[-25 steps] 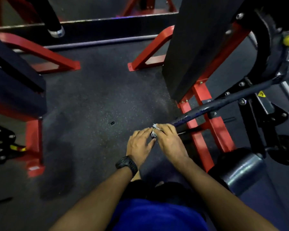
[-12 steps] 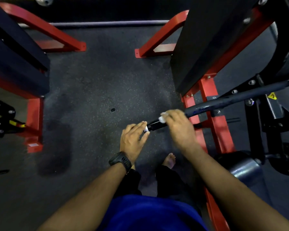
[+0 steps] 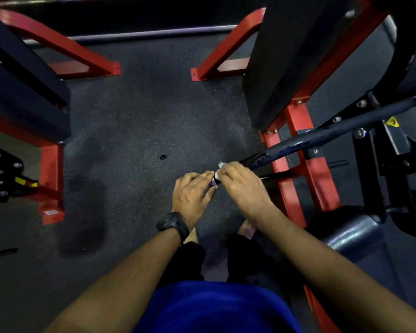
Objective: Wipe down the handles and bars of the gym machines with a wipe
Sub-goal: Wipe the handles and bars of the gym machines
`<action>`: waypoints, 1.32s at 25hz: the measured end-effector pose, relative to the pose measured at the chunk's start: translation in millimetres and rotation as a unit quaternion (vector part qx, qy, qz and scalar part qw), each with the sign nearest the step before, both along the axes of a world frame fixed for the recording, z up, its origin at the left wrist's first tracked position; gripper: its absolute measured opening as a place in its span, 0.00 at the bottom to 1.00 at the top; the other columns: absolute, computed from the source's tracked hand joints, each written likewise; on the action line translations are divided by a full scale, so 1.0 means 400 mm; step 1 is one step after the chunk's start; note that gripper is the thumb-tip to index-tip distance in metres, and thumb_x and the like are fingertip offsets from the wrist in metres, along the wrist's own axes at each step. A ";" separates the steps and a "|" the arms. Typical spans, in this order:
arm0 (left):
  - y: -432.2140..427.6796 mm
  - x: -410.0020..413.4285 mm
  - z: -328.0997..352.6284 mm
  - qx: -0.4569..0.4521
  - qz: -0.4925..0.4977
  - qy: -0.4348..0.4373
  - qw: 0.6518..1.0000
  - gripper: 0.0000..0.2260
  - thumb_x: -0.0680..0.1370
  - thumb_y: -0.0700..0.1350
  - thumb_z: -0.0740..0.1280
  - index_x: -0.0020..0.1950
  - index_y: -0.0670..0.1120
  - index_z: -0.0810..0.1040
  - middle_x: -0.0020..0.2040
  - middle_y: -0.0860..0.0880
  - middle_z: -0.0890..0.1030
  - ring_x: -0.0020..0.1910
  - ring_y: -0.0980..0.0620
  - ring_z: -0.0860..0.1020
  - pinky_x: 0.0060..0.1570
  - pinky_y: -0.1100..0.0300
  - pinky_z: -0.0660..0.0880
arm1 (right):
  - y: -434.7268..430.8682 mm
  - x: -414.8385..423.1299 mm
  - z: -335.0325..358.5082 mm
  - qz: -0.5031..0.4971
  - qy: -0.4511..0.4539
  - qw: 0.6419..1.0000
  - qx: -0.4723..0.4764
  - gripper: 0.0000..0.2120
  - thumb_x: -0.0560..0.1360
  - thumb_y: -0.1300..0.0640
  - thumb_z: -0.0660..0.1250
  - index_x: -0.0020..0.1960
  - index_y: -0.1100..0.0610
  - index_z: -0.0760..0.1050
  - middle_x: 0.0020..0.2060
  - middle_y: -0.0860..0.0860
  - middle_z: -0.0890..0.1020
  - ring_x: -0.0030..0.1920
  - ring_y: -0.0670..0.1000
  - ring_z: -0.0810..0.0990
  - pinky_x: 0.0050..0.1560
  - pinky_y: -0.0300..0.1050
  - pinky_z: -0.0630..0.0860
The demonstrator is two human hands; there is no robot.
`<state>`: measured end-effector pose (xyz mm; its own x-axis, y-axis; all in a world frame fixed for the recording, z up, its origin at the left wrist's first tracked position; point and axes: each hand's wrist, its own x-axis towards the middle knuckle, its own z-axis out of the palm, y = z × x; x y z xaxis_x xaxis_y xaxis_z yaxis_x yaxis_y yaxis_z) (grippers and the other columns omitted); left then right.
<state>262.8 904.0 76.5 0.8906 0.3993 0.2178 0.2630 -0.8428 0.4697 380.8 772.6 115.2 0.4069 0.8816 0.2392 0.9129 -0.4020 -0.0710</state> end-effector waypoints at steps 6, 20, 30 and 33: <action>-0.009 -0.004 -0.017 0.012 -0.009 -0.021 1.000 0.17 0.77 0.54 0.62 0.59 0.46 0.82 0.54 0.52 0.84 0.52 0.54 0.72 0.51 0.59 0.65 | -0.046 -0.031 -0.014 -0.257 0.093 0.949 0.160 0.08 0.75 0.64 0.66 0.53 0.62 0.80 0.50 0.57 0.79 0.48 0.56 0.74 0.50 0.45 0.73; 0.003 0.003 -0.015 0.026 -0.005 -0.004 1.000 0.18 0.78 0.54 0.60 0.61 0.47 0.81 0.57 0.52 0.83 0.51 0.53 0.72 0.48 0.53 0.73 | 0.111 -0.122 -0.022 -0.451 0.639 0.295 0.549 0.10 0.79 0.73 0.57 0.50 0.60 0.70 0.42 0.54 0.76 0.43 0.48 0.77 0.49 0.38 0.79; 0.004 0.011 -0.001 0.013 0.012 0.015 1.000 0.19 0.78 0.54 0.60 0.63 0.47 0.80 0.59 0.52 0.82 0.54 0.53 0.71 0.50 0.52 0.73 | 0.068 -0.080 0.003 -0.469 0.331 0.694 0.436 0.08 0.75 0.68 0.64 0.50 0.59 0.76 0.47 0.50 0.76 0.47 0.45 0.75 0.52 0.41 0.76; 0.002 0.022 -0.004 0.006 0.032 0.024 0.999 0.19 0.78 0.54 0.59 0.63 0.46 0.79 0.59 0.52 0.82 0.55 0.53 0.70 0.51 0.52 0.74 | 0.025 -0.076 -0.007 -0.251 0.195 0.930 0.184 0.11 0.75 0.61 0.65 0.57 0.59 0.79 0.56 0.53 0.76 0.54 0.51 0.71 0.54 0.43 0.74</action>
